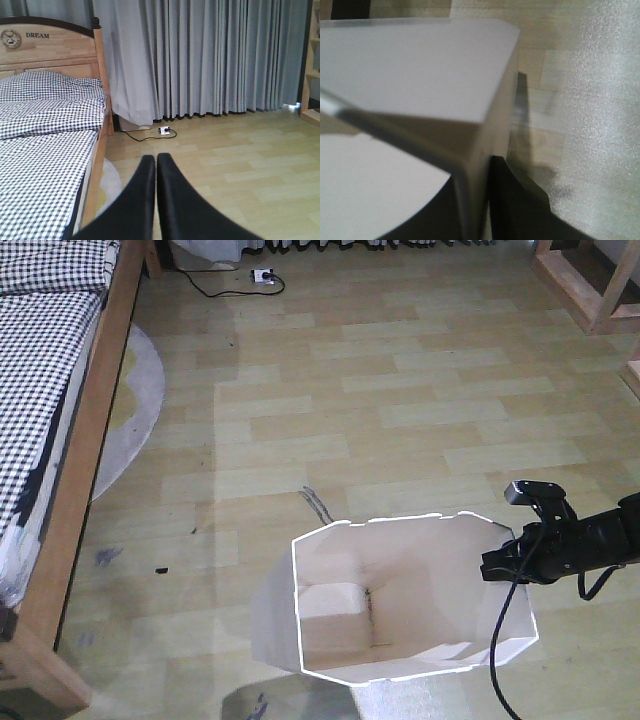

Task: Move trash bin to bedside with robot
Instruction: 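Carry the bin in the right gripper across the floor toward the bed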

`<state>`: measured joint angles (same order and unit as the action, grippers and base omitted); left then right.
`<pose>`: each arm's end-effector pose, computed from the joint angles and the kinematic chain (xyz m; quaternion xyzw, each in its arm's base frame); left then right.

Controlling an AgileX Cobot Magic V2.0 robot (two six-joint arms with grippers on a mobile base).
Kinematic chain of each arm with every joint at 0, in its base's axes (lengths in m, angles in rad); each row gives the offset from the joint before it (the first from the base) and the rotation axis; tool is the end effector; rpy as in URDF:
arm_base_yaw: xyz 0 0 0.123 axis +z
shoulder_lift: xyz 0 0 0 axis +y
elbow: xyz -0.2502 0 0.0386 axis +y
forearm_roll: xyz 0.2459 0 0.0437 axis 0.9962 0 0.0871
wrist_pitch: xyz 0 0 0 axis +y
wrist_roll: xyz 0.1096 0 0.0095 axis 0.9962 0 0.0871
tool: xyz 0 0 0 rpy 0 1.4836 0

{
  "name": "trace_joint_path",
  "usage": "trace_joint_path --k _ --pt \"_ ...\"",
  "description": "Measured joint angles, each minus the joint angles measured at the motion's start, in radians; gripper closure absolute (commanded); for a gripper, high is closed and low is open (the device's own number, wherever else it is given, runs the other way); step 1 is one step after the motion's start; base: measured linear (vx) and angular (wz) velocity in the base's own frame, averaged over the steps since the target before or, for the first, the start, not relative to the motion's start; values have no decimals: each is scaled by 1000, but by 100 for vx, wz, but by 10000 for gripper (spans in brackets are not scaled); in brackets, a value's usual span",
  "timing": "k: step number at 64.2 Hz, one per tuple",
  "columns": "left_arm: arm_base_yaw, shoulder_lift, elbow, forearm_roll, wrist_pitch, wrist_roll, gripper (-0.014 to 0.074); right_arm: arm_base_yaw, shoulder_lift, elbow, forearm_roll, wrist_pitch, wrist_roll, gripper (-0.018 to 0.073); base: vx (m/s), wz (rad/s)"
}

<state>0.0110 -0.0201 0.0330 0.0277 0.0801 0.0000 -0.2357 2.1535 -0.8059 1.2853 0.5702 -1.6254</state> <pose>0.1055 0.0014 0.1964 0.0051 0.7091 0.0144 0.7049 0.2849 -0.0098 -0.0127 -0.0918 0.9569 0.2358 0.1429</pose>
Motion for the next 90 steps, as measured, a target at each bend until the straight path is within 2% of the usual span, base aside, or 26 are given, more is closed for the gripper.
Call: trace_joint_path --k 90 --pt "0 0 0 0 0 0 603 0 0 0 0 0 0 563 25 -1"
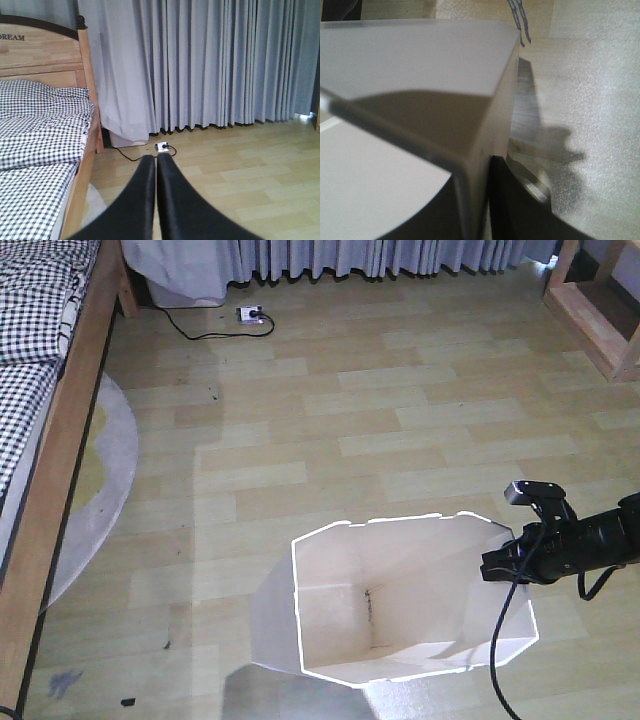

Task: Move trash bin to bedside with robot
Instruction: 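Carry the bin in the right gripper across the floor toward the bed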

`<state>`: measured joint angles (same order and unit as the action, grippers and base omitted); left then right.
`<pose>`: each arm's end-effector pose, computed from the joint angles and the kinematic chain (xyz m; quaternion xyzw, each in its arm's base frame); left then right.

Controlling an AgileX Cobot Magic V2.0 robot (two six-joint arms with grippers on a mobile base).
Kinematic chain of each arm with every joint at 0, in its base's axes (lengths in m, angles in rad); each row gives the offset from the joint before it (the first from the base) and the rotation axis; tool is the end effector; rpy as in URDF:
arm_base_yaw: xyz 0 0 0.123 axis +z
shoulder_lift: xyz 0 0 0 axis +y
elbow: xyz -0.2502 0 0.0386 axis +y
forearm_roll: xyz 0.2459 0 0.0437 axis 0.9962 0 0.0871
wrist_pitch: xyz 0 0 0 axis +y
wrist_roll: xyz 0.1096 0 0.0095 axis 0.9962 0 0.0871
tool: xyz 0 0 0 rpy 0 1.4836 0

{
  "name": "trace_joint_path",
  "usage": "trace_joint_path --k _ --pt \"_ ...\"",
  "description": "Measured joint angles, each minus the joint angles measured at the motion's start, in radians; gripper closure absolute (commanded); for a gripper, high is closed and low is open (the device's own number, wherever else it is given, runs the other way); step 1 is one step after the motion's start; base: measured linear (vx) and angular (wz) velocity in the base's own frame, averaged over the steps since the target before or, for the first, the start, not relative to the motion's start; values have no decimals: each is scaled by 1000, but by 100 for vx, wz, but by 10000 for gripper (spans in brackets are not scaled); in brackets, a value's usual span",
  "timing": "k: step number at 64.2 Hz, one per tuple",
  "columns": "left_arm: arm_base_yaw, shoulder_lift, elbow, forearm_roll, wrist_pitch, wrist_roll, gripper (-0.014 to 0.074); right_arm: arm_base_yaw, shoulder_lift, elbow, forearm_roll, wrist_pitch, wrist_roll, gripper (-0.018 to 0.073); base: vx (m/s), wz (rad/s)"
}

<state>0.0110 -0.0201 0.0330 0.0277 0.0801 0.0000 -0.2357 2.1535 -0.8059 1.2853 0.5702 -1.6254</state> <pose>0.1055 0.0014 0.1964 0.0051 0.7091 0.0144 0.7049 0.2849 -0.0098 -0.0127 -0.0918 0.9569 0.2358 0.1429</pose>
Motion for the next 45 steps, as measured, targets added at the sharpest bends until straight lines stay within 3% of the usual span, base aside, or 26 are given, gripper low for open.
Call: trace_joint_path --k 45 --pt "0 0 0 0 0 0 603 0 0 0 0 0 0 563 25 -4"
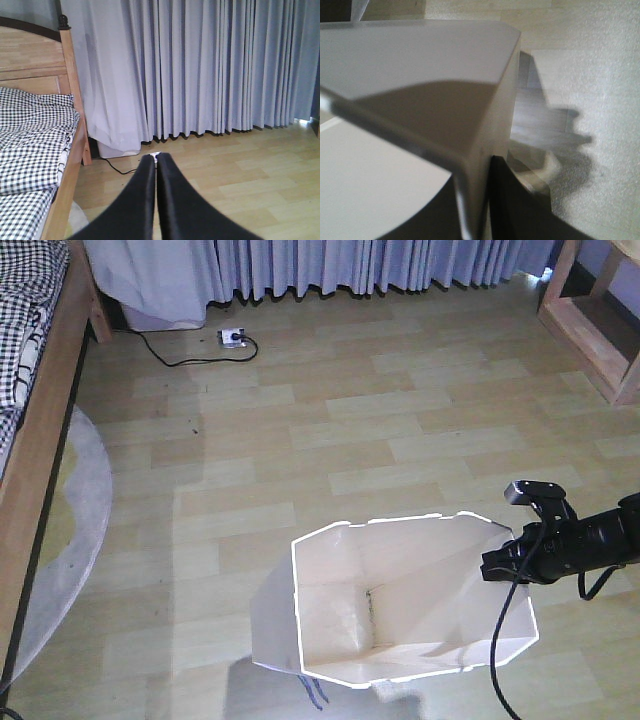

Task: Move trash bin to bedside with robot
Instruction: 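Carry the bin in the right gripper across the floor toward the bed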

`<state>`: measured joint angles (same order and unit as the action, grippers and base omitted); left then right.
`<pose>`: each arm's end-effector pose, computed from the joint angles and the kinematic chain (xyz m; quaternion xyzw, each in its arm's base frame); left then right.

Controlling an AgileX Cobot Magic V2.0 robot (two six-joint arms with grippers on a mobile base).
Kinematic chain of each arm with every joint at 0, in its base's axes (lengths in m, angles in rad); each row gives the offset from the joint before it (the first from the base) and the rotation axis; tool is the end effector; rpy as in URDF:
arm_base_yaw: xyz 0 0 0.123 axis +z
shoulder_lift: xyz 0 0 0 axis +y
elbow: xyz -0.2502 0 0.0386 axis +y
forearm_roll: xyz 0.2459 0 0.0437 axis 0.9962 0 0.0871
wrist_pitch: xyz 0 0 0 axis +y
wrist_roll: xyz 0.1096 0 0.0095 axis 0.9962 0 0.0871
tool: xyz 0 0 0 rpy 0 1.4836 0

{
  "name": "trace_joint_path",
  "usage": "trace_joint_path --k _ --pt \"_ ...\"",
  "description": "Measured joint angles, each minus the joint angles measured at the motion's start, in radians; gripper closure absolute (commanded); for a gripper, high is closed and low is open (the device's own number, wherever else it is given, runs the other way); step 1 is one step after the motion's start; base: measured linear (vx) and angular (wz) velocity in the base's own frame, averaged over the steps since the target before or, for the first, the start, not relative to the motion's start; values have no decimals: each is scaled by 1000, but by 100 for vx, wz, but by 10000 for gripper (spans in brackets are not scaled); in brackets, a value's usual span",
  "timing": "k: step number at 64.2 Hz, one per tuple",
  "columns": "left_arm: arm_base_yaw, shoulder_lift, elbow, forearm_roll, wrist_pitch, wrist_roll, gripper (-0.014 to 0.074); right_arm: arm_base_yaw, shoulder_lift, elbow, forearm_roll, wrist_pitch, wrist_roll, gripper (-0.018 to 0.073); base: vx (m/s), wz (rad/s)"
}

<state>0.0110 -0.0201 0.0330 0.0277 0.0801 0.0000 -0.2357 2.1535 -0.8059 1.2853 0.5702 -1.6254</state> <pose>0.1055 0.0014 0.1964 0.0051 0.7091 0.0144 0.7049 0.2849 -0.0098 -0.0127 -0.0918 0.9569 0.2358 0.1429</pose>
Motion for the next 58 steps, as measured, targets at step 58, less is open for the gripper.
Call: trace_joint_path --k 58 --pt "0 0 0 0 0 0 603 0 0 0 0 0 0 563 26 10"
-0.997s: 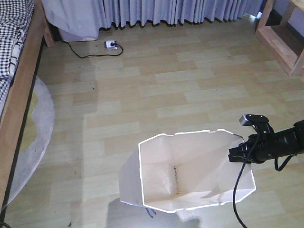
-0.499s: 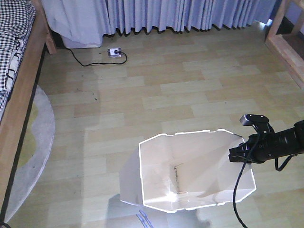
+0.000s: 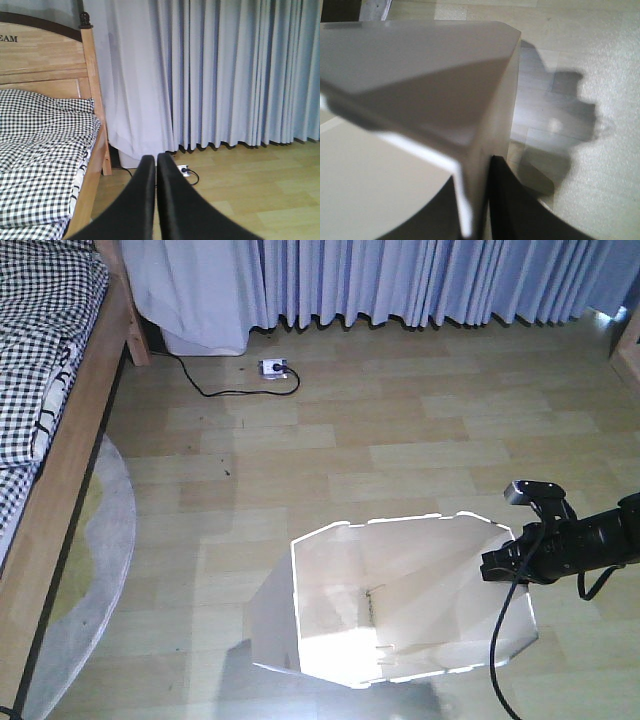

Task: Move trash bin to bedside with robot
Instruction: 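Carry the bin in the right gripper across the floor toward the bed, then carry the bin up to the floor beside the bed headboard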

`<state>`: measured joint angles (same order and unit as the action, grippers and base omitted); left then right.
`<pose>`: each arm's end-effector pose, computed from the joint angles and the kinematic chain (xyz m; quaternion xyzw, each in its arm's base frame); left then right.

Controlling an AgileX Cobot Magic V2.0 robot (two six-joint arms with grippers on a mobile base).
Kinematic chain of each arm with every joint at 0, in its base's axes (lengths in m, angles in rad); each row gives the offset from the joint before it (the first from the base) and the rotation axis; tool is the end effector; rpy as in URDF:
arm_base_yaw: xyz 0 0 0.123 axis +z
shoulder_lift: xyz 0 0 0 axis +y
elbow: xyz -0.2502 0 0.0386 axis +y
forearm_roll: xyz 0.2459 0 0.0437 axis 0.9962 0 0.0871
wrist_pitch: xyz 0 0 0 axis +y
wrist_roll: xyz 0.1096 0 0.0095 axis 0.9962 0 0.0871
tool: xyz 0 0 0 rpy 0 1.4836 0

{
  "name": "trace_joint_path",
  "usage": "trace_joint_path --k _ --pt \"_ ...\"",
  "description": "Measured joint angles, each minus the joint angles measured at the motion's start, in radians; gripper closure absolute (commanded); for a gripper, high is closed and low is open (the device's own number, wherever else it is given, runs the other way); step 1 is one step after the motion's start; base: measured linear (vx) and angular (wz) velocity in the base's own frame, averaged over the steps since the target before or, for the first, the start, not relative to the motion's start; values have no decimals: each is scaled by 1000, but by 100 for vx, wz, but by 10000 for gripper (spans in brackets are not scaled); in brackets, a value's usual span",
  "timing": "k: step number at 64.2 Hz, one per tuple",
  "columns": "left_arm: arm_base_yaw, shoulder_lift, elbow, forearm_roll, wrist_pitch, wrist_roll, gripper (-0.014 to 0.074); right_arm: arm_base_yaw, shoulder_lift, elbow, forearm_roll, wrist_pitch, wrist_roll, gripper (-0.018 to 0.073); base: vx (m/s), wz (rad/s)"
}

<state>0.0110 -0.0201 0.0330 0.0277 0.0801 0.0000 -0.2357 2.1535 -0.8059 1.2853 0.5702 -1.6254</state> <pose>0.1055 0.0014 0.1964 0.0051 0.7091 0.0144 0.7049 0.2849 -0.0098 -0.0127 -0.0918 0.9569 0.2358 0.1429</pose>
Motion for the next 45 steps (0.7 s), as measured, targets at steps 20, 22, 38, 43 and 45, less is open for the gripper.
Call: trace_joint_path --k 20,22,38,43,45 --pt "0 0 0 0 0 0 603 0 0 0 0 0 0 563 23 6" --pt "0 0 0 0 0 0 603 0 0 0 0 0 0 563 25 1" --pt "0 0 0 0 0 0 603 0 0 0 0 0 0 563 26 0" --pt "0 0 0 0 0 0 603 0 0 0 0 0 0 563 25 -1" --pt "0 0 0 0 0 0 603 0 0 0 0 0 0 563 25 0"
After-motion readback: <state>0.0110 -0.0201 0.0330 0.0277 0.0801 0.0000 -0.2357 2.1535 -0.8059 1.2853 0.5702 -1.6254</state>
